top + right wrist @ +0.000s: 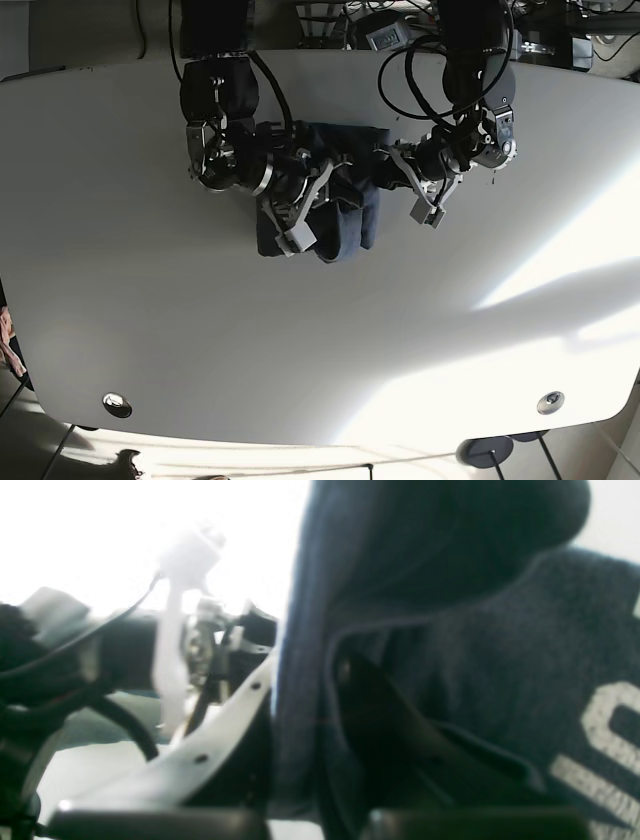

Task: Fold the T-shirt properly
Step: 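Fold the strip's other end with the right gripper onto the folded half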

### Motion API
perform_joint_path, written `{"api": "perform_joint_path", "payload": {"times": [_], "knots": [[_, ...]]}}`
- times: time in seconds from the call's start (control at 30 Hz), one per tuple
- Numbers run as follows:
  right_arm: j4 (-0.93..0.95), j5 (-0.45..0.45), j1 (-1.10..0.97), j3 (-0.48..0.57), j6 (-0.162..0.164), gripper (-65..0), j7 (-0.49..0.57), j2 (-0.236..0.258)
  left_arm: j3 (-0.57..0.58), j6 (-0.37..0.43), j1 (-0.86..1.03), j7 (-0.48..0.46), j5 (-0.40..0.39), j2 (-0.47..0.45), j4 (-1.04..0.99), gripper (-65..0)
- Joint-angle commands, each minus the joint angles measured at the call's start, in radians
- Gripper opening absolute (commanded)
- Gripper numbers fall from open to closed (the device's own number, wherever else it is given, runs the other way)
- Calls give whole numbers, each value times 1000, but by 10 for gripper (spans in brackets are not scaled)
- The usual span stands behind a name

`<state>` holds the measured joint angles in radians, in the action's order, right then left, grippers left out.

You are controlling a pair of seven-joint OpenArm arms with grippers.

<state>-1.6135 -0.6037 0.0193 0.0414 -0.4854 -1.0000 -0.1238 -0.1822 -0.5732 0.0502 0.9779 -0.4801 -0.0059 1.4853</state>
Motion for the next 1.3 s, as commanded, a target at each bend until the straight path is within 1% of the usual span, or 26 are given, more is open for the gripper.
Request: {"api": "perform_joint_path", "payload": {"times": [0.03,0.07,0.17,0.2,0.23,0.27,0.33,0.43,0.53,0.6,0.67,0.73,0.8,0.87,0.97,1.0,1.03,1.07,1.1,1.13,1.17,1.2,1.23,1.27,1.3], "knots": [[3,-25,35,2,-3,-558,26,11,-1,-3,-10,-4,-10,-1,13,-650],[3,-25,40,2,-3,-488,26,20,-1,-3,-10,-4,-10,-1,13,-650],[-1,-34,37,2,-3,-230,26,25,-1,-3,-10,-4,-12,-1,16,-650],[-31,-34,34,2,-3,-162,25,25,-1,-5,-10,-4,-12,-1,21,-650],[-67,-34,29,2,-3,-114,23,26,-1,-5,-10,-4,-12,-1,36,-650],[-129,-34,1,4,-3,-79,22,43,0,-5,-8,-4,-12,1,68,-650],[-202,-34,-26,4,-3,-81,20,49,-1,-5,-8,0,-13,24,104,-650],[-288,-35,-61,-5,-6,-81,20,54,-1,-6,-5,0,-13,27,160,-650],[-370,-35,-92,-54,-6,-81,20,114,-1,-6,-3,0,-13,27,203,-650],[-387,-37,-123,-104,-6,-81,20,151,-3,-6,-2,2,-13,25,225,-650],[-382,-37,-140,-136,-6,-81,20,181,-3,-6,-3,2,-12,-6,226,-650],[-382,-37,-180,-145,-8,-81,20,218,-3,-6,-6,2,-12,-32,220,-650],[-370,-34,-198,-146,-9,-81,22,223,-4,-6,-6,2,-12,-33,220,-650],[-327,-35,-201,-151,-12,-81,23,217,-4,-8,-5,2,-12,-55,220,-650],[-293,-35,-201,-145,-12,-82,25,194,-4,-8,-5,2,-12,-59,222,-650],[-291,-35,-201,-142,-12,-86,23,183,-4,-8,-5,2,-12,-59,223,-650],[-291,-35,-201,-130,-12,-113,23,168,-4,-8,-5,2,-12,-61,225,-650],[-290,-35,-200,-113,-12,-159,23,160,-4,-8,-5,2,-12,-61,226,-650],[-288,-34,-198,-94,-12,-222,23,155,-4,-8,-6,2,-12,-61,226,-650],[-288,-34,-196,-56,-12,-333,23,151,-20,-8,-6,2,-12,-61,228,-650],[-288,-34,-189,-30,-6,-419,23,151,-41,-8,-8,2,-12,-61,236,-650],[-288,-34,-181,13,-5,-550,23,143,-67,-8,-8,2,-12,-61,252,-650],[-288,-31,-175,48,-5,-621,23,137,-78,-8,-10,13,-12,-61,265,-650],[-288,-29,-173,81,-5,-629,23,135,-86,-8,-14,32,-12,-61,278,-650],[-288,-34,-166,108,-3,-606,23,131,-96,-9,-33,55,-12,-61,294,-650]]}}
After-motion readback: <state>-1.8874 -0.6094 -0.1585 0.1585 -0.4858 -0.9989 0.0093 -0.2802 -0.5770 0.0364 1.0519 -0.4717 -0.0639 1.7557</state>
